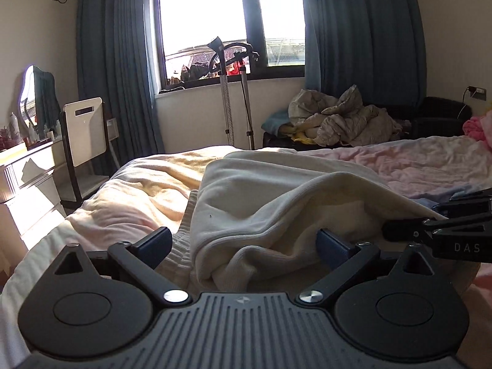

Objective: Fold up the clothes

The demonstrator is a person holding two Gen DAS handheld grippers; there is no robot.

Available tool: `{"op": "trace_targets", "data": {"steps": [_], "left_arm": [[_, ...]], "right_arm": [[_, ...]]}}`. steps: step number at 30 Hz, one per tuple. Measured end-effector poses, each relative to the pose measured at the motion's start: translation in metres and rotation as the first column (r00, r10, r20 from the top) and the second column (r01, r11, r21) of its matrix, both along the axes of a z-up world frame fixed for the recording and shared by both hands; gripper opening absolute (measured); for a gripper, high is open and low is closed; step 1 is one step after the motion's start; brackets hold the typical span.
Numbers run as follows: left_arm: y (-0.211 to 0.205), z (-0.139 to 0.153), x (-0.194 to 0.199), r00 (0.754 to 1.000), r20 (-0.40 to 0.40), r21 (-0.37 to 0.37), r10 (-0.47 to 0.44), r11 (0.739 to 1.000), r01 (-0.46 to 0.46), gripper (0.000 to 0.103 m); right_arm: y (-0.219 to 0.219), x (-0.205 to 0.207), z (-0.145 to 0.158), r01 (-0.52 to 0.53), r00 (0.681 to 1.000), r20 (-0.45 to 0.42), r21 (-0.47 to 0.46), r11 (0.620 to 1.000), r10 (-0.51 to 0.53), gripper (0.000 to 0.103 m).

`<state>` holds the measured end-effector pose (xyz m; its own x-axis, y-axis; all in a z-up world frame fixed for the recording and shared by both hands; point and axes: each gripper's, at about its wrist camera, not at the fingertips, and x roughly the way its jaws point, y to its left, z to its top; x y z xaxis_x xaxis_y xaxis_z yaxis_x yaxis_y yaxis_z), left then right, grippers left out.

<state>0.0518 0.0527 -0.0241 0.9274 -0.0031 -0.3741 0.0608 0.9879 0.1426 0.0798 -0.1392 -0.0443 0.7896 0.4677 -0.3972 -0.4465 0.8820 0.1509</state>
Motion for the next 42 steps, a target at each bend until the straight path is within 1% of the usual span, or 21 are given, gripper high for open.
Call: {"op": "trace_targets", "data": {"steps": [5,8,9,13,15,17,18,20,22,23,24,25,26,27,29,30,31,33,36,39,42], "left_arm": [[0.000,0.008,-0.005,0.997,0.069,0.014,0.036,0.999,-0.037,0.100],[0.006,0.006,0.003,0.999,0.023,-0.027,0.048,0.998,-0.047,0.101],[0.006,0.004,0.005,0.998,0.013,-0.023,0.054,0.998,-0.053,0.101],[-0.005,-0.007,0.015,0.997,-0.024,0.061,0.072,0.996,-0.070,0.101],[-0.006,-0.012,0.019,0.994,-0.032,0.088,0.104,0.991,-0.101,0.101],[0.001,-0.013,0.026,0.986,-0.038,0.054,0.162,0.986,-0.160,0.101],[0.008,-0.012,0.029,0.980,-0.038,0.015,0.197,0.980,-0.196,0.100],[0.024,-0.009,0.032,0.971,-0.029,-0.103,0.238,0.965,-0.240,0.099],[0.037,-0.007,0.036,0.966,-0.026,-0.202,0.257,0.945,-0.257,0.092],[0.041,-0.006,0.038,0.967,-0.027,-0.236,0.253,0.938,-0.252,0.085],[0.045,-0.005,0.040,0.968,-0.027,-0.270,0.249,0.931,-0.247,0.073],[0.045,-0.004,0.040,0.970,-0.018,-0.286,0.241,0.929,-0.235,0.067],[0.045,-0.003,0.041,0.973,-0.006,-0.298,0.232,0.928,-0.223,0.056],[0.045,-0.002,0.041,0.975,0.007,-0.310,0.223,0.927,-0.210,0.041],[0.043,0.003,0.040,0.979,0.032,-0.347,0.201,0.921,-0.178,0.021],[0.044,0.006,0.038,0.978,0.048,-0.366,0.205,0.914,-0.174,0.020],[0.046,0.009,0.037,0.976,0.056,-0.384,0.210,0.907,-0.173,0.020],[0.052,0.015,0.036,0.974,0.068,-0.419,0.218,0.892,-0.171,0.019],[0.062,0.009,0.049,0.965,0.019,-0.408,0.261,0.883,-0.231,0.019],[0.069,-0.009,0.064,0.954,-0.062,-0.384,0.294,0.875,-0.295,0.021],[0.076,-0.020,0.069,0.946,-0.116,-0.385,0.302,0.864,-0.324,0.026]], "right_arm": [[-0.012,-0.011,0.022,0.076,0.996,0.045,0.080,0.994,-0.079,0.012],[-0.021,-0.014,0.031,0.106,0.991,0.065,0.115,0.988,-0.114,0.011],[-0.023,-0.014,0.030,0.112,0.991,0.064,0.121,0.986,-0.120,0.011],[-0.024,-0.012,0.026,0.115,0.991,0.059,0.122,0.986,-0.122,0.012],[-0.023,-0.011,0.023,0.109,0.992,0.054,0.109,0.988,-0.115,0.012],[-0.021,-0.010,0.020,0.106,0.993,0.046,0.096,0.990,-0.111,0.014],[-0.021,-0.010,0.019,0.107,0.993,0.042,0.090,0.990,-0.112,0.016],[-0.022,-0.011,0.014,0.122,0.992,0.033,0.073,0.990,-0.125,0.025],[-0.021,-0.013,0.009,0.128,0.992,0.017,0.038,0.991,-0.128,0.048],[-0.020,-0.014,0.006,0.128,0.992,0.009,0.019,0.992,-0.129,0.050],[-0.019,-0.016,0.003,0.129,0.992,0.001,-0.001,0.992,-0.129,0.052],[-0.017,-0.018,0.001,0.129,0.992,0.003,-0.025,0.991,-0.129,0.052],[-0.015,-0.021,-0.001,0.129,0.992,0.011,-0.051,0.990,-0.128,0.053],[-0.013,-0.024,-0.001,0.129,0.992,0.021,-0.066,0.989,-0.128,0.053],[-0.010,-0.029,0.001,0.126,0.991,0.048,-0.074,0.989,-0.123,0.051],[-0.009,-0.032,0.003,0.120,0.991,0.066,-0.067,0.991,-0.115,0.039],[-0.007,-0.035,0.006,0.113,0.991,0.084,-0.061,0.992,-0.108,0.030],[-0.004,-0.036,0.008,0.091,0.992,0.096,-0.045,0.995,-0.086,0.028],[0.000,-0.036,0.006,0.058,0.994,0.094,-0.020,0.998,-0.055,0.028],[0.009,-0.026,-0.010,0.044,0.999,0.025,-0.018,0.999,-0.043,0.028],[0.013,-0.017,-0.028,0.031,0.999,-0.040,-0.025,0.999,-0.032,0.028]]}}
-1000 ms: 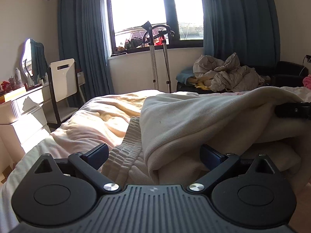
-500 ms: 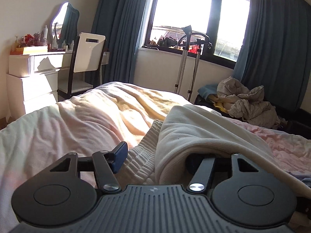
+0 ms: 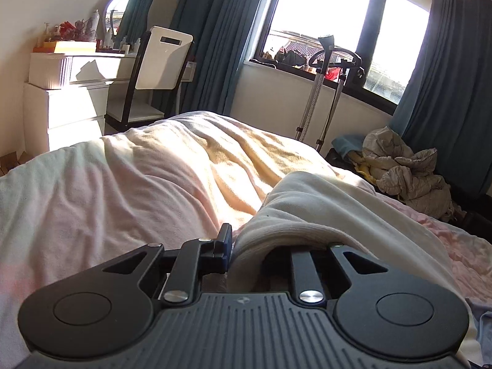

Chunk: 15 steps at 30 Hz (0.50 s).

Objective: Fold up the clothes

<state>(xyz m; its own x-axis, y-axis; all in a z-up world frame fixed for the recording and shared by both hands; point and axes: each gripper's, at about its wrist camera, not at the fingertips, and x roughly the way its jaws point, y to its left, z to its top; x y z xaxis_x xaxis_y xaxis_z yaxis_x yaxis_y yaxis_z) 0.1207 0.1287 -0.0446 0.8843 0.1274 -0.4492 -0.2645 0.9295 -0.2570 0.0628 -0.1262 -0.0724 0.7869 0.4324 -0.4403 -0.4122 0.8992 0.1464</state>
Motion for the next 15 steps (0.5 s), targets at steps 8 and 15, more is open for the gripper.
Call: {"op": "trace_targets", "data": {"steps": [8,15], "left_arm": [[0.016,0.004,-0.036,0.999,-0.031,-0.156,0.039,0.987,-0.043,0.063],[0.049,-0.008,-0.081,0.998,-0.061,-0.604,-0.010,0.796,-0.029,0.084]], "right_arm": [[-0.005,-0.004,0.010,-0.008,1.000,-0.023,0.029,1.000,0.009,0.030],[-0.035,-0.020,0.040,0.050,0.996,-0.078,0.193,0.980,-0.035,0.040]]}}
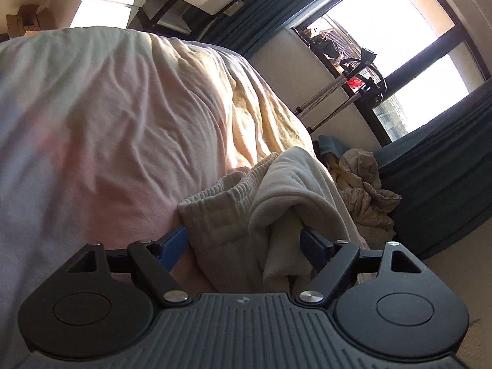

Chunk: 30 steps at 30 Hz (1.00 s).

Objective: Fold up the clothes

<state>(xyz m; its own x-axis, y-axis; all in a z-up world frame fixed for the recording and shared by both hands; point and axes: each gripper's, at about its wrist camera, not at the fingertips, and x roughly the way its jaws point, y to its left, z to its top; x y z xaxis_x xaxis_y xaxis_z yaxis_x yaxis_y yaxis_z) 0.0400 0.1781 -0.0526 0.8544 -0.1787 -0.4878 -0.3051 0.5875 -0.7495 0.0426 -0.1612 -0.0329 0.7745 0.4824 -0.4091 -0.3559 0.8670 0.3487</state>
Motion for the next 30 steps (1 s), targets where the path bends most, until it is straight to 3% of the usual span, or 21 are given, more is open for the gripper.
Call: {"op": "trace_targets", "data": {"steps": [2,6,11,14,16,17,21,24,27,30], "left_arm": [[-0.001,-0.010,-0.004,1.000,-0.018,-0.079,-0.010,0.997,0.009,0.084],[-0.008,-0.027,0.002,0.998,-0.028,-0.163,-0.050,0.986,0.045,0.084],[-0.012,-0.050,0.021,0.997,-0.077,-0.193,-0.028,0.981,0.013,0.084],[-0.011,-0.059,0.033,0.998,-0.048,-0.248,-0.027,0.969,0.014,0.084],[-0.010,-0.064,0.040,0.999,-0.030,-0.277,-0.025,0.961,0.016,0.084],[-0.008,-0.065,0.042,0.999,-0.023,-0.284,-0.023,0.959,0.016,0.084],[-0.005,-0.068,0.052,1.000,0.017,-0.301,-0.026,0.953,0.030,0.083],[-0.005,-0.069,0.052,0.996,0.079,-0.316,-0.036,0.947,0.059,0.081],[-0.005,-0.077,0.056,0.995,0.087,-0.337,-0.043,0.939,0.070,0.081],[-0.015,-0.079,0.061,0.995,0.078,-0.276,-0.066,0.957,0.085,0.082]], "right_arm": [[-0.015,-0.003,0.005,0.044,0.999,-0.021,0.078,0.996,-0.043,0.040],[-0.049,-0.003,0.008,0.164,0.986,-0.071,0.220,0.962,-0.152,0.042],[-0.082,0.011,-0.014,0.308,0.947,-0.211,0.361,0.881,-0.244,0.046],[-0.095,0.024,-0.031,0.363,0.920,-0.303,0.416,0.834,-0.249,0.051],[-0.096,0.036,-0.041,0.371,0.912,-0.333,0.424,0.826,-0.239,0.064],[-0.096,0.042,-0.046,0.373,0.909,-0.345,0.429,0.823,-0.232,0.066],[-0.097,0.067,-0.066,0.362,0.901,-0.397,0.456,0.813,-0.178,0.067],[-0.093,0.084,-0.081,0.292,0.917,-0.393,0.540,0.790,-0.071,0.067],[-0.087,0.093,-0.083,0.268,0.925,-0.376,0.560,0.784,-0.047,0.069],[-0.077,0.104,-0.088,0.259,0.919,-0.394,0.541,0.800,-0.031,0.069]]}}
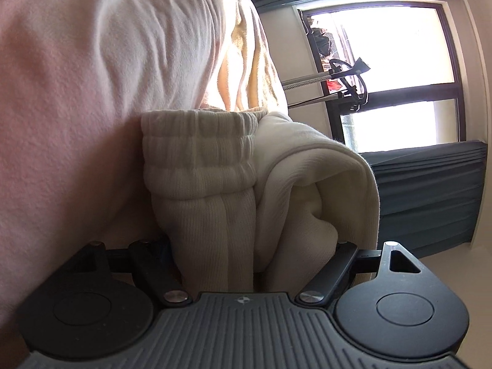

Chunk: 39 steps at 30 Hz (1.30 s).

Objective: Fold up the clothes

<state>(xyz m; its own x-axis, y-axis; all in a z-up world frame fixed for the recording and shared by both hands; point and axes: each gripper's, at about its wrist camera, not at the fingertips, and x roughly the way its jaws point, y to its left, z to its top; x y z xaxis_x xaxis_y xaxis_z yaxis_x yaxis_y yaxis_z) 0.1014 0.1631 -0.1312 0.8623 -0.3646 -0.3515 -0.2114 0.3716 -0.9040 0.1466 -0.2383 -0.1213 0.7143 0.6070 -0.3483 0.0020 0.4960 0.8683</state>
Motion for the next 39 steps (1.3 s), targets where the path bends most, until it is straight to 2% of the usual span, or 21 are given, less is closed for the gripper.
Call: {"op": "trace_targets", "data": {"steps": [2,3,4,6,9,13,17,21,24,27,29,35,37,39], "left_arm": [[-0.007,0.005,0.002,1.000,-0.001,0.067,0.000,0.998,0.000,0.080],[-0.008,0.006,0.003,1.000,-0.001,0.086,0.011,0.996,-0.011,0.075],[-0.008,0.007,0.002,1.000,-0.007,0.093,0.021,0.995,-0.020,0.069],[-0.008,0.009,0.001,0.999,-0.015,0.107,0.035,0.994,-0.033,0.049],[-0.009,0.023,-0.004,0.999,0.019,0.141,0.035,0.989,-0.037,0.035],[-0.018,0.058,-0.012,0.995,0.096,0.169,0.013,0.985,-0.029,0.032],[-0.052,0.098,-0.008,0.988,0.148,0.174,-0.031,0.985,0.005,0.032],[-0.108,0.127,0.003,0.976,0.193,0.188,-0.098,0.980,0.061,0.032],[-0.159,0.138,0.020,0.959,0.234,0.186,-0.161,0.975,0.118,0.033],[-0.219,0.141,0.040,0.935,0.262,0.198,-0.241,0.961,0.192,0.033],[-0.260,0.138,0.055,0.914,0.269,0.221,-0.305,0.943,0.249,0.033],[-0.371,0.106,0.091,0.858,0.228,0.251,-0.460,0.879,0.405,0.033],[-0.405,0.082,0.098,0.834,0.195,0.257,-0.516,0.848,0.464,0.033],[-0.427,0.057,0.105,0.818,0.153,0.273,-0.555,0.819,0.505,0.033]], "right_arm": [[0.003,0.002,0.000,0.004,1.000,0.005,-0.008,1.000,-0.004,0.067],[0.004,0.002,0.002,0.013,1.000,0.009,-0.018,1.000,-0.013,0.062],[0.005,0.002,0.004,0.022,1.000,0.013,-0.028,0.999,-0.021,0.055],[0.007,-0.001,0.014,0.036,0.999,0.032,-0.075,0.997,-0.033,0.043],[0.012,-0.006,0.037,0.060,0.995,0.084,-0.114,0.992,-0.050,0.034],[0.006,-0.018,0.076,0.096,0.982,0.172,-0.105,0.990,-0.077,0.031],[-0.018,-0.038,0.125,0.161,0.953,0.276,-0.120,0.980,-0.123,0.031],[-0.065,-0.060,0.163,0.256,0.913,0.352,-0.101,0.961,-0.206,0.031],[-0.113,-0.077,0.179,0.322,0.879,0.401,-0.100,0.941,-0.258,0.031],[-0.169,-0.092,0.182,0.390,0.839,0.457,-0.129,0.912,-0.295,0.031],[-0.209,-0.100,0.179,0.427,0.828,0.464,-0.157,0.890,-0.316,0.031],[-0.325,-0.112,0.150,0.507,0.827,0.400,-0.229,0.831,-0.395,0.031],[-0.349,-0.115,0.135,0.522,0.832,0.384,-0.298,0.799,-0.400,0.031],[-0.363,-0.116,0.116,0.514,0.850,0.357,-0.398,0.760,-0.388,0.031]]}}
